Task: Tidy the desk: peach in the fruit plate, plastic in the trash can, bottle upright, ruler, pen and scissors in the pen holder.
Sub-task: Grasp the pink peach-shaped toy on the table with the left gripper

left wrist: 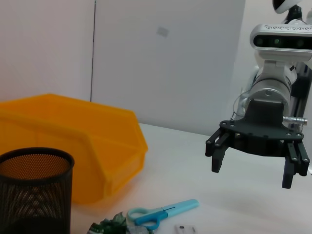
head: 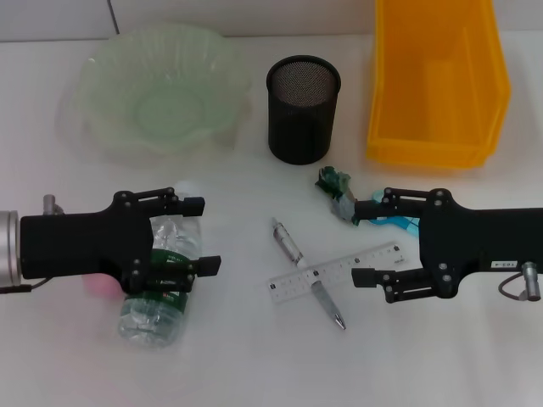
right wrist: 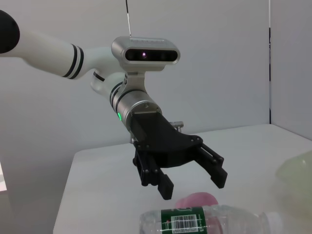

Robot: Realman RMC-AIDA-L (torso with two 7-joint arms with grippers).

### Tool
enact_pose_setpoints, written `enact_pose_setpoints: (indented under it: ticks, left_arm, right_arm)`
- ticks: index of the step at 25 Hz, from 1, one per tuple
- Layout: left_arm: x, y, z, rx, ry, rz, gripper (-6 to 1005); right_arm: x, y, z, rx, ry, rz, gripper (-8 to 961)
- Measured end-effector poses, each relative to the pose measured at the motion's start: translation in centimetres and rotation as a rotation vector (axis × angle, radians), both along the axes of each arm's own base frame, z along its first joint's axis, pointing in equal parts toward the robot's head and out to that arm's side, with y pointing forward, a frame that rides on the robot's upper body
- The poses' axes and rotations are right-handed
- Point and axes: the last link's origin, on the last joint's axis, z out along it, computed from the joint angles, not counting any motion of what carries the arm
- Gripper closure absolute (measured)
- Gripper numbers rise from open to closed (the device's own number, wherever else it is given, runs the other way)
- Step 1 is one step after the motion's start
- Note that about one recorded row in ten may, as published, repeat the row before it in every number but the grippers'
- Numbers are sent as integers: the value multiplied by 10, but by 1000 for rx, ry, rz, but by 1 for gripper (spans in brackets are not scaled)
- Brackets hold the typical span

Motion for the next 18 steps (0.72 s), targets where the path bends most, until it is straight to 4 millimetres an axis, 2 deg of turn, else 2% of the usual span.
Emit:
enact_pose_setpoints:
  ticks: [14, 16, 18]
  left_arm:
    - [-13, -13, 2, 24, -16, 39, 194]
    - [-14, -13, 6, 39, -29, 43, 198]
    - [-17, -12, 18, 82, -52, 65, 202]
  right_arm:
    - [-1, 4, -3, 4, -3, -7, 118]
    - [-1, 4, -3, 5, -4, -7, 118]
    - [0, 3, -3, 6, -3, -10, 119]
